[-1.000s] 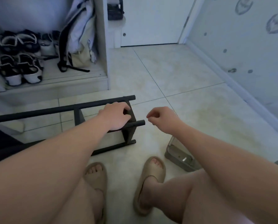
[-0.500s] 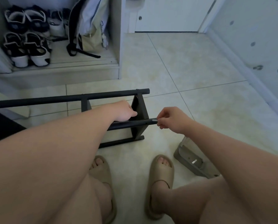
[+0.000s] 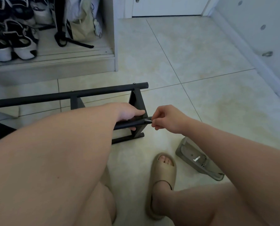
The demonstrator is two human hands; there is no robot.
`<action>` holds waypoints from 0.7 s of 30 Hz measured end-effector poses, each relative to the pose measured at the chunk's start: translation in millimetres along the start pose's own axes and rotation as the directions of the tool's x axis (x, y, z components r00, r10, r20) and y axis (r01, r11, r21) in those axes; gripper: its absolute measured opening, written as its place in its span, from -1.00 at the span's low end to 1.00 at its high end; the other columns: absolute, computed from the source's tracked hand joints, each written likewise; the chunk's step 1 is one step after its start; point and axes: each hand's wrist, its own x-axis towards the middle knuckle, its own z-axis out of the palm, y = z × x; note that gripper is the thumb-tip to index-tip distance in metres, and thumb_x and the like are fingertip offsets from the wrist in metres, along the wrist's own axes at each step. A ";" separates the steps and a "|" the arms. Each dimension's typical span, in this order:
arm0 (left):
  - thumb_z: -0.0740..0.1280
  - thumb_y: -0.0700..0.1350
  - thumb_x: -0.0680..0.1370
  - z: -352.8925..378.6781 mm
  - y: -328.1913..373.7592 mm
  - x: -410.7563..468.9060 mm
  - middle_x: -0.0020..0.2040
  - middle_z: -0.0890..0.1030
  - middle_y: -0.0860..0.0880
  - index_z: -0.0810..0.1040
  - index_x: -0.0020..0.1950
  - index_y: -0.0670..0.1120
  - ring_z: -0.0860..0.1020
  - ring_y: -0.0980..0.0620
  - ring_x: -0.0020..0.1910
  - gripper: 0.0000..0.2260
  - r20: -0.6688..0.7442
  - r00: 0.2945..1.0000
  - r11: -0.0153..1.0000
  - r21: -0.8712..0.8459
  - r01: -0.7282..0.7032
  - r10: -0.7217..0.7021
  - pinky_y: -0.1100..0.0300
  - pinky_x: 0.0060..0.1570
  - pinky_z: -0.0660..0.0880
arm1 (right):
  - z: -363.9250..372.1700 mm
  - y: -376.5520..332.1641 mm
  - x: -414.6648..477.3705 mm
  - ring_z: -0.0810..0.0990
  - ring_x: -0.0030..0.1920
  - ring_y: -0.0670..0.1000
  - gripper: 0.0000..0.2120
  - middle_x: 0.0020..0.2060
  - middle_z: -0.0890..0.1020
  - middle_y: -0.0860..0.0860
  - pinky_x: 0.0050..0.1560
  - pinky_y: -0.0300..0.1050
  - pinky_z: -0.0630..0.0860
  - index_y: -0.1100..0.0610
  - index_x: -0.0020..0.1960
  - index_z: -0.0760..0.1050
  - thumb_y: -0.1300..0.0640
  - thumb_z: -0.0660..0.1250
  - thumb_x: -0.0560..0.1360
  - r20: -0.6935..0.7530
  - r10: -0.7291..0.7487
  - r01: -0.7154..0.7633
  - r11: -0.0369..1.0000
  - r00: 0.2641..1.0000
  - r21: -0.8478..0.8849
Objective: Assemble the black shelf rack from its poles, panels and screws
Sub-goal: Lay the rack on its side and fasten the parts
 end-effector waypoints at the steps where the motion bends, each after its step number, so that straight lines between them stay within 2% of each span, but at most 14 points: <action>1: 0.23 0.30 0.59 1.0 1.0 1.0 0.03 0.73 -0.05 0.62 0.19 0.00 0.72 -0.04 -0.03 -0.56 -0.004 1.000 1.000 0.014 -0.018 0.018 -0.02 0.23 0.55 | -0.1 -0.2 0.1 0.71 -0.19 0.11 -0.87 -0.20 0.72 0.19 0.15 0.27 0.61 0.16 -0.18 0.55 0.34 0.38 0.49 0.002 0.000 0.000 1.000 1.000 0.002; 4: 0.23 0.30 0.59 3.9 3.2 0.3 0.02 0.73 -0.07 0.63 0.15 -0.01 0.72 -0.05 -0.02 -0.57 -0.013 0.999 0.996 0.075 -0.044 0.045 -0.01 0.23 0.54 | 0.4 -0.4 -0.3 0.69 -0.25 0.02 -0.86 -0.22 0.73 0.16 0.15 0.25 0.61 0.16 -0.18 0.54 0.35 0.37 0.51 0.013 0.001 -0.002 1.000 1.000 0.009; 7: 0.24 0.26 0.61 3.2 3.2 -2.9 -0.06 0.74 -0.10 0.63 0.12 -0.03 0.72 -0.05 -0.01 -0.60 -0.018 0.998 0.996 0.073 -0.051 0.053 0.01 0.24 0.53 | 1.0 -1.1 -1.8 0.69 -0.26 0.01 -0.86 -0.18 0.73 0.19 0.13 0.22 0.60 0.16 -0.18 0.53 0.35 0.37 0.51 0.023 0.003 -0.003 1.000 1.000 0.001; 10: 0.25 0.22 0.62 3.5 4.3 -4.8 -0.07 0.74 -0.13 0.62 0.16 -0.06 0.71 -0.07 0.01 -0.61 -0.018 0.999 0.996 0.080 -0.046 0.047 -0.01 0.23 0.51 | 2.4 -1.1 -4.3 0.71 -0.18 0.13 -0.86 -0.16 0.73 0.20 0.06 0.19 0.61 0.14 -0.18 0.53 0.33 0.38 0.51 0.031 0.008 -0.006 0.999 0.999 -0.042; 13: 0.27 0.18 0.63 4.3 7.0 -5.0 0.02 0.73 -0.14 0.60 0.20 -0.11 0.70 -0.10 0.05 -0.62 -0.010 0.999 0.998 0.052 -0.037 0.037 -0.06 0.28 0.51 | 4.1 -1.6 -6.4 0.71 -0.05 0.20 -0.86 -0.18 0.73 0.16 -0.11 0.01 0.55 0.12 -0.17 0.52 0.30 0.36 0.52 0.029 0.004 -0.002 0.996 1.000 -0.092; 17: 0.28 0.14 0.64 3.6 6.4 -3.1 -0.06 0.73 -0.16 0.61 0.19 -0.16 0.69 -0.13 -0.02 -0.62 -0.019 0.999 0.998 0.048 -0.034 0.035 -0.10 0.31 0.48 | 5.8 -2.6 -6.6 0.69 -0.14 0.09 -0.86 -0.21 0.73 0.09 -0.28 -0.18 0.44 0.09 -0.17 0.53 0.28 0.35 0.52 0.002 -0.009 0.009 0.990 1.000 -0.139; 21: 0.29 0.06 0.65 3.2 2.7 0.1 -0.03 0.73 -0.15 0.63 0.14 -0.16 0.70 -0.13 0.06 -0.69 -0.017 0.999 0.999 0.009 -0.035 0.036 -0.11 0.31 0.47 | 11.6 -3.3 -6.0 0.63 -0.26 -0.08 -0.84 -0.26 0.69 0.00 -0.27 -0.16 0.51 0.07 -0.17 0.51 0.27 0.33 0.54 -0.013 -0.039 0.036 0.983 0.999 -0.179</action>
